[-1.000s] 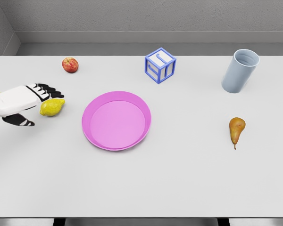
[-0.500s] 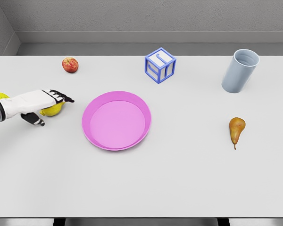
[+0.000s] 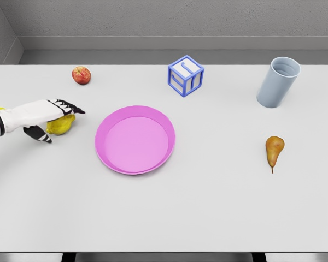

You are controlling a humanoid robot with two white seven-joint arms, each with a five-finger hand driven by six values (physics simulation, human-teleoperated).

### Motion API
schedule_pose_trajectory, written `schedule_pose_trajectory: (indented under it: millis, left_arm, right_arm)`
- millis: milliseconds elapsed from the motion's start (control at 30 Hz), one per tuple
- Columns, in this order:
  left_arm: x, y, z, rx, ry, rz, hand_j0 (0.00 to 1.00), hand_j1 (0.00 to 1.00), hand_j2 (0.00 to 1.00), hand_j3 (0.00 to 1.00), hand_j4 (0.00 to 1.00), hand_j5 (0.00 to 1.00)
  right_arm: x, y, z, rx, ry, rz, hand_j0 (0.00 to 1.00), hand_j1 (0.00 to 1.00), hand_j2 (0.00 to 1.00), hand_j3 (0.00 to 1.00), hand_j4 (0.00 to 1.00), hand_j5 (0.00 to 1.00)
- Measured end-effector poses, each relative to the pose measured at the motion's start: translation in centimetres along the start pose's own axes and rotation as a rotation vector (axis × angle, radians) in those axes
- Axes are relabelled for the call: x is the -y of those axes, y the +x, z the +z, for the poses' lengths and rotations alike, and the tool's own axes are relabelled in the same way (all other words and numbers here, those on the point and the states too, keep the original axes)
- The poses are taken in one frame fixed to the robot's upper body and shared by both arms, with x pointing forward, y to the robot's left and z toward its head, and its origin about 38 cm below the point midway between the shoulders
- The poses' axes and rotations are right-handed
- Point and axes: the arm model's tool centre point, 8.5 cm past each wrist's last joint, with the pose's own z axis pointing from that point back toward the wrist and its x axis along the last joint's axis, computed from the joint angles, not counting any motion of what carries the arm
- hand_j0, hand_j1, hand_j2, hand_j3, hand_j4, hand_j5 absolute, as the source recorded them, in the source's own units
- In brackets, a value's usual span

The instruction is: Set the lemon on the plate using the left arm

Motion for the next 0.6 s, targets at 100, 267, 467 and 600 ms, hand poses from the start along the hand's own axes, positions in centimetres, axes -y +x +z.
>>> schedule_pose_trajectory:
  millis: [100,267,467,600]
  left_arm:
    - [-0.34,0.03,-0.07,0.002,0.005,-0.004,1.00,1.00,1.00,1.00,1.00,1.00]
    - [-0.27,0.13,-0.26,0.003,0.001,-0.008,0.96,0.96,0.96,0.96,0.96,0.96]
    - [-0.32,0.38,-0.62,0.012,-0.022,-0.028,0.82,0.82,0.82,0.82,0.82,0.82]
    - [0.01,0.20,-0.52,0.008,-0.031,-0.022,0.84,0.84,0.84,0.84,0.84,0.84]
  right_arm:
    - [0.00,0.00,0.00,0.000,0.000,0.000,1.00,1.00,1.00,1.00,1.00,1.00]
    - [0.00,0.00,0.00,0.000,0.000,0.000,1.00,1.00,1.00,1.00,1.00,1.00]
    - [0.00,0.00,0.00,0.000,0.000,0.000,1.00,1.00,1.00,1.00,1.00,1.00]
    - [0.00,0.00,0.00,0.000,0.000,0.000,1.00,1.00,1.00,1.00,1.00,1.00]
